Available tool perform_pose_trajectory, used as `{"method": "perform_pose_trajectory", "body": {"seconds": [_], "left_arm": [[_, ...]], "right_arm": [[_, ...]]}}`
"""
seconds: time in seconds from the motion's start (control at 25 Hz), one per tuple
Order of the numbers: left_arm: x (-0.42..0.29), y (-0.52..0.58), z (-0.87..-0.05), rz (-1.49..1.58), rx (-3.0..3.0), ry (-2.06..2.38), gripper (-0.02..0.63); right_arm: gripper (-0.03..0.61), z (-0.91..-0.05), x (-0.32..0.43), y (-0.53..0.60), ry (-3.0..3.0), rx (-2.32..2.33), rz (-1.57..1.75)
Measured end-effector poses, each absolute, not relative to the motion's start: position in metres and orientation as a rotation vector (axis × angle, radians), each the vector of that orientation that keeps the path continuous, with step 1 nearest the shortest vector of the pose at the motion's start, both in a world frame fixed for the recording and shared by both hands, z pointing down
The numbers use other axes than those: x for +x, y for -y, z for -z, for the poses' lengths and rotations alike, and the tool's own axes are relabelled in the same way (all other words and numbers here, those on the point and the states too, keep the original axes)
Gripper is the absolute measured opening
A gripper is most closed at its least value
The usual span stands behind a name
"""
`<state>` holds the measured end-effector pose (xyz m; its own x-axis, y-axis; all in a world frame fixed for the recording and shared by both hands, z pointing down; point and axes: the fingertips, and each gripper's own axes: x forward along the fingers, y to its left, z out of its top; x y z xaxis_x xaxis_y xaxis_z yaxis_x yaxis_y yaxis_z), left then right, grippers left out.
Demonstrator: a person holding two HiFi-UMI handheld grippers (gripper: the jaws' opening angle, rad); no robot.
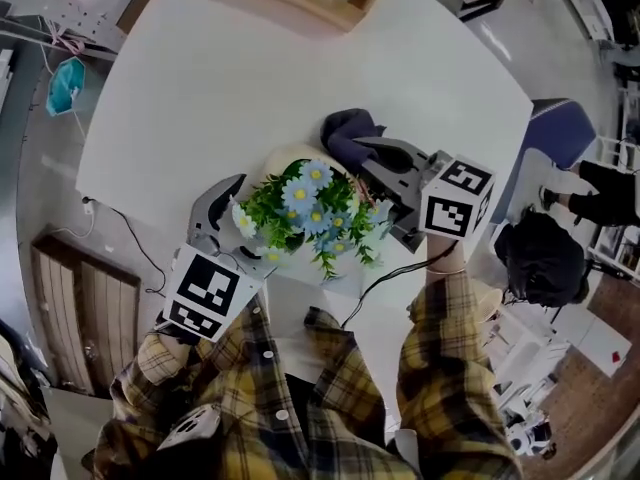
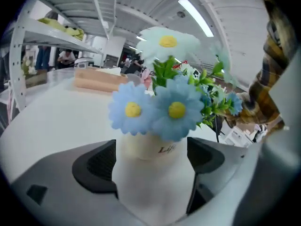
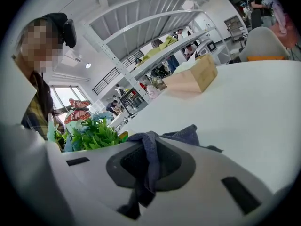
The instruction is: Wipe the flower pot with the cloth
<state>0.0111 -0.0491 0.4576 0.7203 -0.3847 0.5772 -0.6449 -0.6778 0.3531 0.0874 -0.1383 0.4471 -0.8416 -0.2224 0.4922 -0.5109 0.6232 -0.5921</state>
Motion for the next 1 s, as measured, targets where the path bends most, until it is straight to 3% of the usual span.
{"method": "perform_pose_trajectory", "body": {"seconds": [0.32,0.6,1.0], "left_arm": [[0.031,0.039,-0.454,-0.476,2.237,0.924,0.469],[0.029,0.052,-0.453,-0.52,2.321,0.814,0.469],[0.031,0.057,-0.473,-1.005,2.604,0.562,0.469]], "right_arm": [[0.015,-0.447,0.089,0.122,2.472,0.616,-1.077],[0.015,-0.447,0.088,0.123,2.477,0.574,-1.061],[0.015,-0.449,0.084,0.136,2.446,0.425,-1.005]]}}
